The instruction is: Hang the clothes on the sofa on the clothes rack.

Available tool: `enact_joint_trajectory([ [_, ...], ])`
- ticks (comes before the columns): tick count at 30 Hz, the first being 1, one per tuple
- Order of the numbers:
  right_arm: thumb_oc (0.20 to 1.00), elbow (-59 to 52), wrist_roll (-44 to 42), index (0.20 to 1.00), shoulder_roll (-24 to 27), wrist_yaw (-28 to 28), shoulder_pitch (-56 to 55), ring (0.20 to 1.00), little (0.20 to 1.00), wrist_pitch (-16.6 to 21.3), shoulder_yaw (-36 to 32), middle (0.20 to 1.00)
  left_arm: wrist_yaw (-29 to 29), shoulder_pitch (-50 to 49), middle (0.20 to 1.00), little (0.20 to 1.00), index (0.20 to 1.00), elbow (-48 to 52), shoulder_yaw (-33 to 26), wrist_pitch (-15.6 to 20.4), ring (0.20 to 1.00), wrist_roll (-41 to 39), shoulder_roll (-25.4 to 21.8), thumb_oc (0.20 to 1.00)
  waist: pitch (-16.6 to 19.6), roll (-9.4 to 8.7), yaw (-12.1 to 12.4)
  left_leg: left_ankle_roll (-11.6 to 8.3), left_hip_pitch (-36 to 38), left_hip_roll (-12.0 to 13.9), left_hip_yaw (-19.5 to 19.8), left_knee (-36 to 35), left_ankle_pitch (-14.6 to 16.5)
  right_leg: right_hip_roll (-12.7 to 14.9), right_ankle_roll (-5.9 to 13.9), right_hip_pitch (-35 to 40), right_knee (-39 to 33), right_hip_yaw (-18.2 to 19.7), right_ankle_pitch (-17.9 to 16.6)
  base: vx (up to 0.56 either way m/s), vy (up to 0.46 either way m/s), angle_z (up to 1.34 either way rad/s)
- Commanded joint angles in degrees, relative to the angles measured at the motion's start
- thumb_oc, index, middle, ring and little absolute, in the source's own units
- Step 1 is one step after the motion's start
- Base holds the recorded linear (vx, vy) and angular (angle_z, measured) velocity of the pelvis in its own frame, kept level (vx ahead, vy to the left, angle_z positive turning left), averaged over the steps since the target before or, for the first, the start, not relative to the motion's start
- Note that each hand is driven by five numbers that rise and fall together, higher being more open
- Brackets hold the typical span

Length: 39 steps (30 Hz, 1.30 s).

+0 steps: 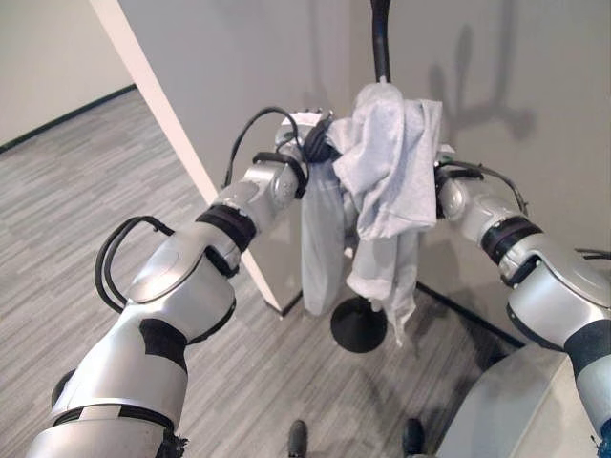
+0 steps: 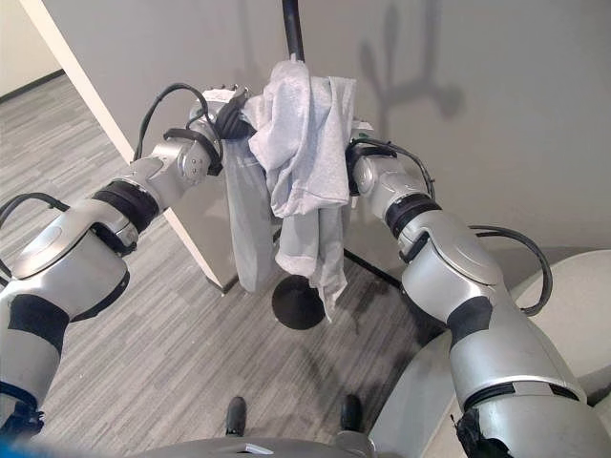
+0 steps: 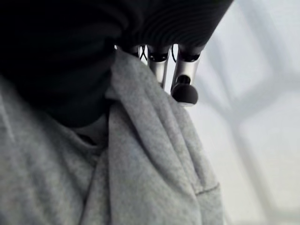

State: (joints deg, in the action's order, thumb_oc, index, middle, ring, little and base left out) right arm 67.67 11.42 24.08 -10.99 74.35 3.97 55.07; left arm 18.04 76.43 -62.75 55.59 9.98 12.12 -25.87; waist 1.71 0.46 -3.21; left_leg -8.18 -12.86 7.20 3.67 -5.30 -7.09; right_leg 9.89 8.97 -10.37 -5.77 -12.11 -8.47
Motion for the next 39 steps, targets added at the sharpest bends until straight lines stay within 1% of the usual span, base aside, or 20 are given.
enact_joint_trajectory([
  [1, 0.906, 4.7, 1.4, 0.906, 3.4, -1.0, 3.5, 0.906, 0.906, 0.0, -0.6, 0.906, -0.3, 3.5, 1.000, 1.000, 1.000, -7.7, -2.6, -0.6, 1.000, -1.6, -2.2, 1.000, -2.0, -0.25, 1.8, 1.33, 0.7, -3.9, -2.4, 0.3, 1.5, 0.7, 5.41, -2.7, 0.8, 3.4, 2.1, 0.00, 0.000, 0.00],
  [2, 1.000, 4.7, 1.3, 1.000, 3.4, -1.1, 3.6, 1.000, 1.000, -0.1, -0.8, 1.000, -0.4, 3.4, 1.000, 1.000, 1.000, -7.6, -2.7, -0.6, 1.000, -1.8, -2.1, 1.000, -2.0, -0.31, 1.9, 1.33, 0.7, -3.8, -2.4, 0.3, 1.5, 0.7, 5.43, -2.7, 0.8, 3.4, 2.1, 0.00, 0.000, 0.00],
  [21, 1.000, 4.0, 1.6, 1.000, 3.0, -1.4, 1.8, 1.000, 1.000, 0.2, -1.6, 1.000, -0.5, 2.7, 1.000, 1.000, 1.000, -7.2, -3.5, -0.5, 1.000, -1.8, -1.6, 1.000, -1.4, -0.83, 2.2, 1.40, 1.6, -3.7, -2.6, 0.3, 1.9, 0.9, 5.32, -1.7, 0.8, 3.1, 2.4, 0.00, 0.000, 0.00],
  [31, 1.000, 3.9, 1.7, 1.000, 3.6, -1.5, 1.1, 1.000, 1.000, 0.3, -1.9, 1.000, -0.7, 2.4, 1.000, 1.000, 1.000, -7.0, -3.6, -0.5, 1.000, -1.5, -1.5, 1.000, -1.1, -0.86, 2.3, 1.44, 1.9, -3.6, -2.7, 0.3, 2.0, 0.9, 5.29, -1.5, 0.8, 3.1, 2.5, 0.00, 0.000, 0.00],
  [32, 1.000, 3.6, 0.6, 1.000, 4.4, -1.8, 0.4, 1.000, 1.000, 0.3, -2.8, 1.000, -0.7, 1.9, 1.000, 1.000, 1.000, -6.7, -3.9, -0.4, 1.000, -1.7, -1.9, 1.000, -1.1, -0.88, 2.1, 1.46, 2.1, -3.6, -2.8, 0.3, 2.1, 0.9, 5.32, -1.3, 0.8, 3.1, 2.6, 0.00, 0.000, 0.00],
  [34, 1.000, 3.5, 0.6, 1.000, 4.4, -1.8, 0.4, 1.000, 1.000, 0.3, -2.8, 1.000, -0.7, 1.9, 1.000, 1.000, 1.000, -6.7, -3.9, -0.4, 1.000, -1.7, -1.9, 1.000, -1.1, -0.88, 2.1, 1.46, 2.1, -3.6, -2.8, 0.3, 2.1, 0.9, 5.32, -1.3, 0.8, 3.1, 2.6, 0.00, 0.000, 0.00],
  [35, 1.000, 2.4, -2.7, 1.000, 5.9, -2.7, -0.4, 1.000, 1.000, 0.4, -5.4, 1.000, -0.3, 1.5, 1.000, 1.000, 1.000, -5.9, -4.7, -0.2, 1.000, -3.0, -2.9, 1.000, -0.9, -0.80, 1.9, 1.52, 2.4, -3.5, -2.9, 0.3, 2.2, 0.8, 5.34, -1.1, 0.8, 3.2, 2.6, 0.00, 0.000, 0.00],
  [37, 1.000, 0.9, -7.3, 1.000, 7.4, -3.7, -1.8, 1.000, 1.000, 0.9, -8.5, 1.000, 0.4, 0.8, 1.000, 1.000, 1.000, -3.8, -6.2, 0.2, 1.000, -5.1, -4.4, 1.000, -1.0, -0.72, 1.9, 1.54, 3.0, -3.4, -3.1, 0.3, 2.5, 0.7, 5.32, -0.6, 0.8, 3.2, 2.8, 0.02, 0.009, 0.00],
  [39, 1.000, -2.3, -12.3, 1.000, 9.4, -4.9, -4.0, 1.000, 1.000, 2.1, -12.5, 1.000, 1.7, -0.5, 1.000, 1.000, 1.000, 0.8, -9.0, 1.1, 1.000, -8.5, -7.8, 1.000, -0.8, -0.82, 1.9, 1.62, 3.1, -3.4, -3.1, 0.3, 2.6, 0.8, 5.37, -0.5, 0.8, 3.2, 2.8, 0.04, 0.015, -0.03],
])
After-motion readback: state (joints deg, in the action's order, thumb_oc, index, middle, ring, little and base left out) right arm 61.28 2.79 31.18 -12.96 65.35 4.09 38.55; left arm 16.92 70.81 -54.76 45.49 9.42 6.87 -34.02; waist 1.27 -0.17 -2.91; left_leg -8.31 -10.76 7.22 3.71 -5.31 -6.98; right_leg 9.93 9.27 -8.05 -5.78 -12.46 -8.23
